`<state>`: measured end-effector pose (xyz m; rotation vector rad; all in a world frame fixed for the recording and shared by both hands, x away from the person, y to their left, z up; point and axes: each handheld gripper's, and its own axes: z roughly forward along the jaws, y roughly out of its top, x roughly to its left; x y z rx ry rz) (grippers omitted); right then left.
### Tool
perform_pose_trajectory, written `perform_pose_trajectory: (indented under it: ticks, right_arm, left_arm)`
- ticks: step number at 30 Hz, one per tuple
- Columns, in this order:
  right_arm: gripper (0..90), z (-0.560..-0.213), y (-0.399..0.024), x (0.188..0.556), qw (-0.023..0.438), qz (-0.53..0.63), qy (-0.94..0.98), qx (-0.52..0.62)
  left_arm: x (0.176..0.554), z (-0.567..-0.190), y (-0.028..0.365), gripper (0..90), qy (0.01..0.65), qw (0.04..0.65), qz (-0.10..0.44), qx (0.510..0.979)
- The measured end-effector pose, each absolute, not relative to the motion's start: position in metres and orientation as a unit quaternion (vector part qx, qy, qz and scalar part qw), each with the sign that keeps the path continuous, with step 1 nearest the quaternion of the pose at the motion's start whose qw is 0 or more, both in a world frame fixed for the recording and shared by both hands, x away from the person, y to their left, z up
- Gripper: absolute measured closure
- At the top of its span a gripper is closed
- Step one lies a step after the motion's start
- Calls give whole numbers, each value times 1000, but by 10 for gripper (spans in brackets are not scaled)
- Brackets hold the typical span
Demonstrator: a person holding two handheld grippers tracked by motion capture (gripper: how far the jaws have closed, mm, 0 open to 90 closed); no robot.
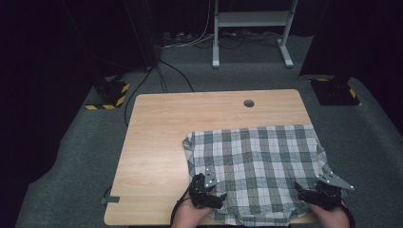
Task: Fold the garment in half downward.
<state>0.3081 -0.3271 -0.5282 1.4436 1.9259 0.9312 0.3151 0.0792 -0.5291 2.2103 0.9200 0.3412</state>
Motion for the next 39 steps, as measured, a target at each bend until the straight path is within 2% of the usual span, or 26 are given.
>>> perform_pose_trajectory:
  ticks: [8,15,21,25,32,39]
  right_arm:
    - [19,-530,-319,307,285,353,725,518]
    - [16,-524,-311,304,285,373,726,504]
    - [7,-509,-289,300,282,401,730,476]
    - [3,-504,-268,300,264,428,733,457]
    - [3,-524,-245,307,246,399,764,443]
    - [2,-538,-244,308,231,388,773,446]
  left_arm:
    - [320,-529,126,63,388,366,152,832]
    - [321,-533,181,59,421,366,158,815]
    - [317,-531,225,52,445,359,182,800]
    - [314,-532,249,52,466,356,196,786]
    - [312,-542,267,45,478,325,196,792]
    - [310,-546,268,18,477,332,201,789]
